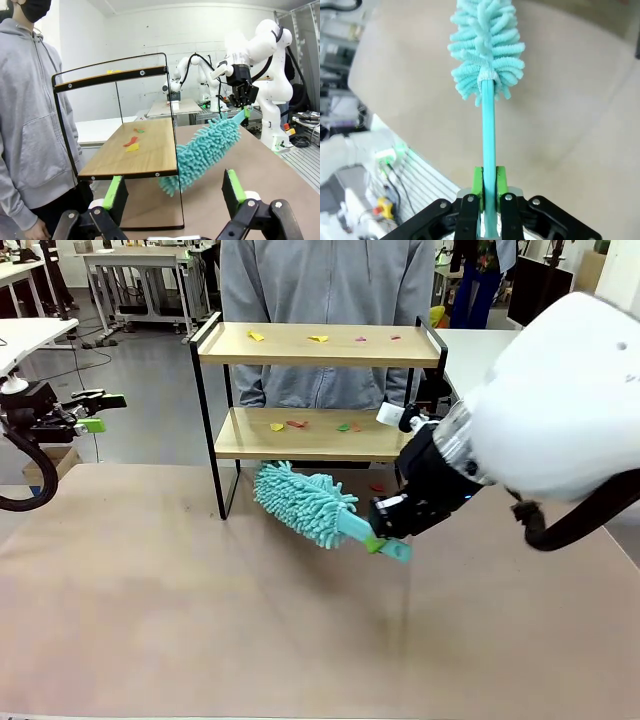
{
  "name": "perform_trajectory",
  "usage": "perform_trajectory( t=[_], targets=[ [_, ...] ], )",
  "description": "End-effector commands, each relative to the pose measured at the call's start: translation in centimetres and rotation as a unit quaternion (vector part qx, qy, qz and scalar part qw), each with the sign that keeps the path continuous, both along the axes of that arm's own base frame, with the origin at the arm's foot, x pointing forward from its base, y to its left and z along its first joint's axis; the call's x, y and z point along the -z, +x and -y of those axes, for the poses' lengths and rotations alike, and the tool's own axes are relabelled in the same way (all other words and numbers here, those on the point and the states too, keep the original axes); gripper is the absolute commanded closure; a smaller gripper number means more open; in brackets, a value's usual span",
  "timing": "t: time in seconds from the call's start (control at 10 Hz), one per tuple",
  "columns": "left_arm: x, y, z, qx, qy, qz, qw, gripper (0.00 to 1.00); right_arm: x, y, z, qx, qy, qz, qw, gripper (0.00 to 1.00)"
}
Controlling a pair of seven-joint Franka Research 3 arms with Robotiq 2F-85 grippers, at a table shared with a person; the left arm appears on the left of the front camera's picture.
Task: Clean the shelf.
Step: Clean the specific section of the Shelf indicated by the human with the Duster.
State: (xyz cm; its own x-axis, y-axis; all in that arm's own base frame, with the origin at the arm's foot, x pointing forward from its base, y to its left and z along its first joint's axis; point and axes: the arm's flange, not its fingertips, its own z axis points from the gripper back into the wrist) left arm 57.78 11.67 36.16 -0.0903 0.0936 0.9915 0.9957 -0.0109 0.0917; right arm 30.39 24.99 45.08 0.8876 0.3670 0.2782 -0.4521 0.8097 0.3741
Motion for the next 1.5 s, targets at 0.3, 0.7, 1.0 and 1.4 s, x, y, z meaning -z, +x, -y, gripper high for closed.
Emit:
perform_trajectory(
  t=[0.3,0.7,1.0,1.4],
  targets=[
    [-0.3,-0.1,0.1,0.000,-0.001,0.007,1.000,0.00,0.3,-7.7,11.8,-0.095,0.003,0.025,0.995,0.87],
    [-0.3,-0.1,0.1,0.000,-0.001,0.007,1.000,0.00,-0.9,-13.8,18.3,-0.106,-0.044,0.027,0.993,0.87],
    [-0.3,-0.1,0.1,0.000,-0.001,0.007,1.000,0.00,0.4,-18.2,20.9,-0.145,-0.132,-0.004,0.981,0.87],
    [-0.3,-0.1,0.1,0.000,-0.001,0.007,1.000,0.00,-10.8,-15.8,20.6,-0.134,-0.138,-0.027,0.981,0.87]
  ],
)
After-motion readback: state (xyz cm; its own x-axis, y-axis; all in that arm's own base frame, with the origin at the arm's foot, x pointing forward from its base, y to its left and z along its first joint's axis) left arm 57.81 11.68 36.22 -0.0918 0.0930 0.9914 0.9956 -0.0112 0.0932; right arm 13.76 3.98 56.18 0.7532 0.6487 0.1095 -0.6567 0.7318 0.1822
